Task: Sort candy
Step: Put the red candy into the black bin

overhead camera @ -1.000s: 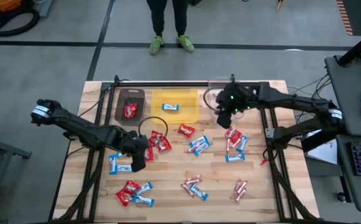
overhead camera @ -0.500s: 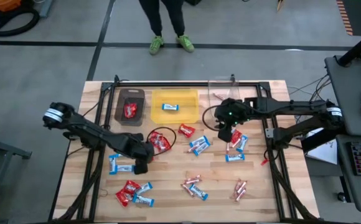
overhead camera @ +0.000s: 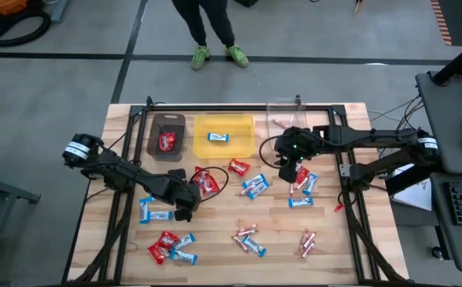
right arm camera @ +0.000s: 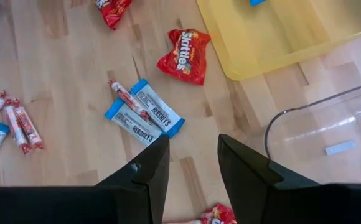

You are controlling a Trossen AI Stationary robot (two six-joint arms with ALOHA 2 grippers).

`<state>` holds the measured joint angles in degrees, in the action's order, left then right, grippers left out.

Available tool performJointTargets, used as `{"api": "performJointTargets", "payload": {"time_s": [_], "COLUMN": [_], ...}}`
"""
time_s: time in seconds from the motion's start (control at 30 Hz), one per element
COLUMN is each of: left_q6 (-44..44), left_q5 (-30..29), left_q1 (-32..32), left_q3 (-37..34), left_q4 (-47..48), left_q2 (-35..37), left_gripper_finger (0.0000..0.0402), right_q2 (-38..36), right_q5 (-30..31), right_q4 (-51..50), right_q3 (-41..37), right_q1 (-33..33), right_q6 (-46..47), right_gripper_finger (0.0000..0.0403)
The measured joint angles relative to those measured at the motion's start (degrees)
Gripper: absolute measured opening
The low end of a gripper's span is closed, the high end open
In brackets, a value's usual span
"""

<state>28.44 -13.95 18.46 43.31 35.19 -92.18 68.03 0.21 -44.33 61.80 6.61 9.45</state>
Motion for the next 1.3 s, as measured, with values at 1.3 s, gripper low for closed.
{"api": "performJointTargets", "payload": {"time_s": [1.3], "left_q6": [1.2], "left_q5": [-13.6], "left_q1": [-0.5], "left_q3": [7.1], "left_q4": [20.8], "left_q2": [29.9], "left_gripper_finger": [0.0], "right_q2": [0.0], "right_q5": [0.0], "right_q4": [0.4], "right_q3": [0.0], "right_q1": [-4.0], "right_q6": [1.1], "right_gripper_finger": [0.013]}}
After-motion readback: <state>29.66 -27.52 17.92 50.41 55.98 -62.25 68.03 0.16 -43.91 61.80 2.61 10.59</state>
